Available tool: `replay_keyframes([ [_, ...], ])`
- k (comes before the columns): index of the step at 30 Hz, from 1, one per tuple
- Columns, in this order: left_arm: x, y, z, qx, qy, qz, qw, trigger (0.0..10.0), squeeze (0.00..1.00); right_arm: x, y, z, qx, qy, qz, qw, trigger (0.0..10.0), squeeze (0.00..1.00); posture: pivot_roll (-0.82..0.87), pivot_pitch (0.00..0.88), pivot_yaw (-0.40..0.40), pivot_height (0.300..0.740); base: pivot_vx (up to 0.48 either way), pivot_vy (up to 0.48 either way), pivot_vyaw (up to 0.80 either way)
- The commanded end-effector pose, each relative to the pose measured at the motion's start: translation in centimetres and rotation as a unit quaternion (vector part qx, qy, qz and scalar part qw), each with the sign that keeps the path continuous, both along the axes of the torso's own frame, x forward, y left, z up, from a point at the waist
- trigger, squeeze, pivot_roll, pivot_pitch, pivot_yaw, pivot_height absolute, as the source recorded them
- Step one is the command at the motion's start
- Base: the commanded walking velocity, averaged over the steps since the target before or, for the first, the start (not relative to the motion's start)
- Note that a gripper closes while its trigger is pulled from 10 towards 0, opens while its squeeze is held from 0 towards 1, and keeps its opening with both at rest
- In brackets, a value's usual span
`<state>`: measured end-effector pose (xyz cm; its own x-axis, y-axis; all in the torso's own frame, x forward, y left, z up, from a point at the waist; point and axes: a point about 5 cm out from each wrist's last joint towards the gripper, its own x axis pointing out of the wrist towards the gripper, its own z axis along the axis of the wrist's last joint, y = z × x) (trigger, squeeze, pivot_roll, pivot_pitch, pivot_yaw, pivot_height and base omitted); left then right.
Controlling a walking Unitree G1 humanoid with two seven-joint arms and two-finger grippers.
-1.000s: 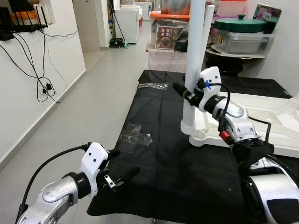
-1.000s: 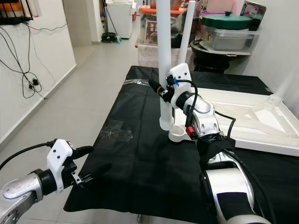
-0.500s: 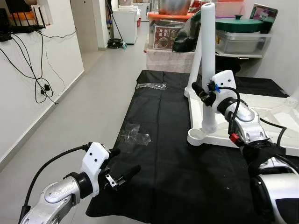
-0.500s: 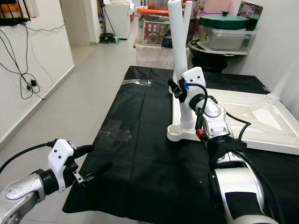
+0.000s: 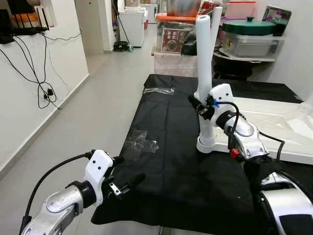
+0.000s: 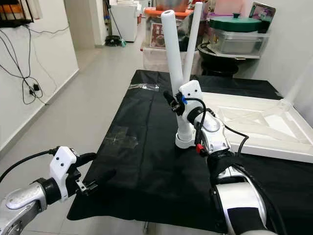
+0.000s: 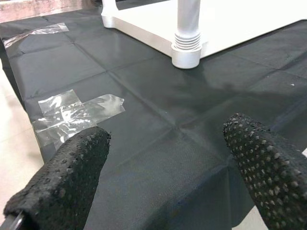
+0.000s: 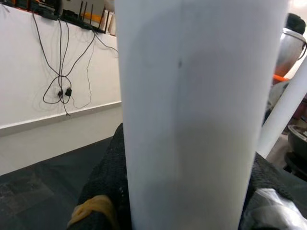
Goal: Building children table
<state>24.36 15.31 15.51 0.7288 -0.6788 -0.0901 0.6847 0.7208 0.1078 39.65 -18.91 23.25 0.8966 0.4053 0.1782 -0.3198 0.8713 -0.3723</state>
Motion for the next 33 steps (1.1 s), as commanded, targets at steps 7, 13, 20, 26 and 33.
replay_keyframes([
  [7, 0.3, 0.2, 0.2, -0.008, -0.002, 0.011, 1.000, 10.0, 0.00, -0.4, 0.5, -2.2, 0.036, 0.045, 0.025, 0.998, 0.0, 0.00, 0.10, 0.000, -0.038, 0.740, 0.000, 0.000, 0.00],
  [13, 0.5, 0.4, 0.3, -0.016, 0.000, 0.015, 1.000, 10.0, 0.00, -1.5, 4.2, -2.2, 0.150, 0.098, 0.152, 0.972, 0.0, 0.00, 0.09, 0.000, -0.036, 0.740, 0.000, 0.000, 0.00],
  [20, 0.7, 0.5, 0.5, -0.026, 0.001, 0.022, 0.999, 10.0, 0.00, -4.6, 7.8, -1.7, 0.152, 0.117, 0.278, 0.941, 0.0, 0.00, 0.09, 0.000, -0.037, 0.740, 0.000, 0.000, 0.00],
  [26, 0.8, 0.7, 0.5, -0.028, 0.000, 0.028, 0.999, 10.0, 0.00, -6.8, 8.6, -3.1, 0.091, 0.141, 0.351, 0.921, 0.0, 0.00, 0.09, 0.000, -0.041, 0.740, 0.000, 0.000, 0.00],
  [33, 1.0, 1.2, 0.5, -0.027, -0.001, 0.039, 0.999, 10.0, 0.00, -6.0, 7.4, -2.1, 0.075, 0.134, 0.376, 0.914, 0.0, 0.00, 0.10, 0.000, -0.051, 0.740, 0.000, 0.000, 0.00],
])
